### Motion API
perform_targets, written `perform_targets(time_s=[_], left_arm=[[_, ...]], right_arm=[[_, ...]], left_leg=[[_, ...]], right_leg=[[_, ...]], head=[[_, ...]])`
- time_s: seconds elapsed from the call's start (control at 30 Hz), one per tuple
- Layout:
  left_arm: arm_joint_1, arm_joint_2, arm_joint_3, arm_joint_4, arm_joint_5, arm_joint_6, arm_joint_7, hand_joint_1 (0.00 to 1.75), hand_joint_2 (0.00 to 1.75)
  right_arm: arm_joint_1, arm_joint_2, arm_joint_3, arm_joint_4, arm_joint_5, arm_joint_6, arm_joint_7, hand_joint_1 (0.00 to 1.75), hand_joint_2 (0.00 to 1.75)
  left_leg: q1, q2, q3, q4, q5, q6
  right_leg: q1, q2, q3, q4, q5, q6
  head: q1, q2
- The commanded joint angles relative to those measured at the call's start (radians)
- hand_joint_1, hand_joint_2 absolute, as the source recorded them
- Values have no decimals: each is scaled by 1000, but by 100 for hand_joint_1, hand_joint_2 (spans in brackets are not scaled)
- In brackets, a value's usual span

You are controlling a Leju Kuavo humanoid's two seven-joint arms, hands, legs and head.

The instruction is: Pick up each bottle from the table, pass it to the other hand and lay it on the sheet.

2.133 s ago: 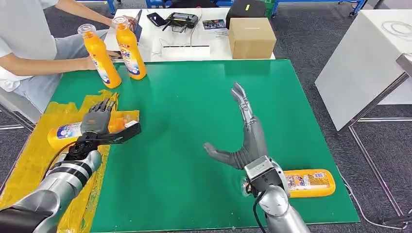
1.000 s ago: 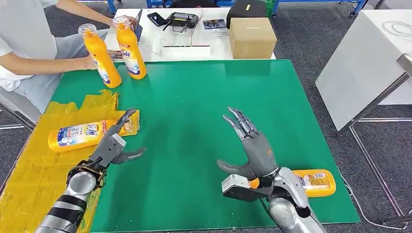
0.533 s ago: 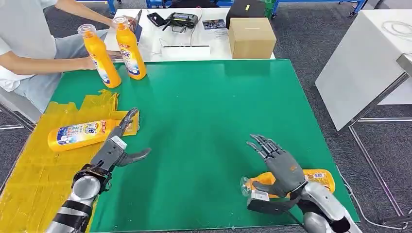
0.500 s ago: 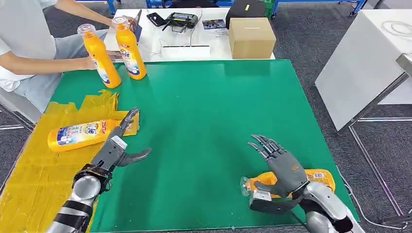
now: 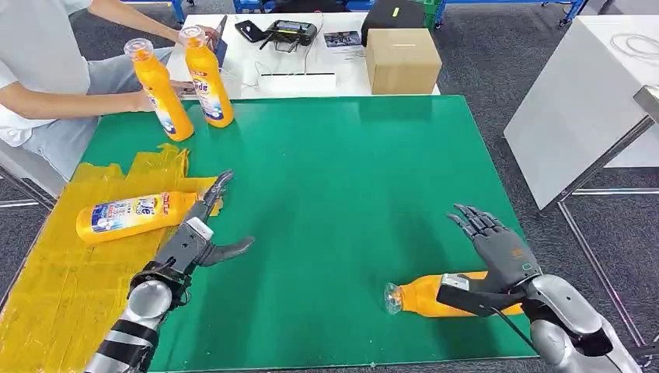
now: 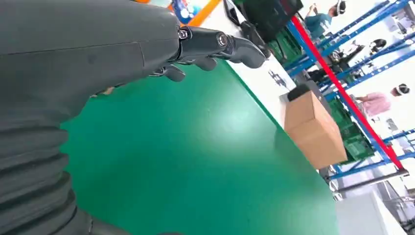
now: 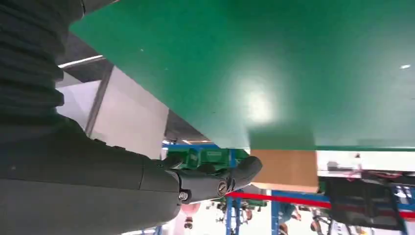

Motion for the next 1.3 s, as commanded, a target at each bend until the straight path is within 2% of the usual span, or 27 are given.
perform_targets(time_s=[0.03, 0.17, 0.27, 0.33, 0.93, 1.2, 1.3], left_arm=[[-62, 2, -54, 51, 21, -8, 3, 0, 175], [-76, 7, -62, 67, 33, -6, -1, 0, 175], [-91, 9, -67, 82, 44, -4, -7, 0, 175], [-96, 8, -67, 87, 46, -3, -9, 0, 175], [-101, 7, -64, 97, 48, 1, -9, 0, 175], [-109, 8, -65, 116, 53, 5, -17, 0, 175], [-105, 9, -67, 116, 55, 7, -17, 0, 175]], right_arm=[[-55, -60, 14, 127, -79, 93, -47, 0, 175], [-51, -81, 39, 121, -127, 112, -116, 0, 175], [-29, -106, 65, 64, -174, 116, -209, 0, 175], [-5, -104, 66, 22, -184, 111, -228, 0, 175], [48, -138, 68, -44, -183, 117, -243, 0, 175], [108, -222, 68, -50, -190, 163, -211, 0, 175], [115, -235, 78, -34, -154, 155, -147, 0, 175]], left_leg=[[1, -1, 1, 0, -1, 0], [1, -1, 3, 0, -1, 0], [1, -1, 3, -1, -1, -1], [1, -1, 2, 0, -1, -1], [1, -1, 2, 0, 0, -1], [0, -2, 3, 0, -1, 0], [1, -1, 3, -1, -1, -1]], right_leg=[[1, 0, 2, -1, 0, -1], [1, 0, 4, -2, 0, -1], [1, 0, 3, -2, 0, -1], [1, -1, 3, -1, -1, -1], [1, 0, 2, -1, 0, -1], [0, -1, 4, -1, -1, -1], [1, -1, 4, -2, -1, -1]], head=[[0, 0], [0, 0], [0, 0], [0, 0], [0, 0], [0, 0], [0, 0]])
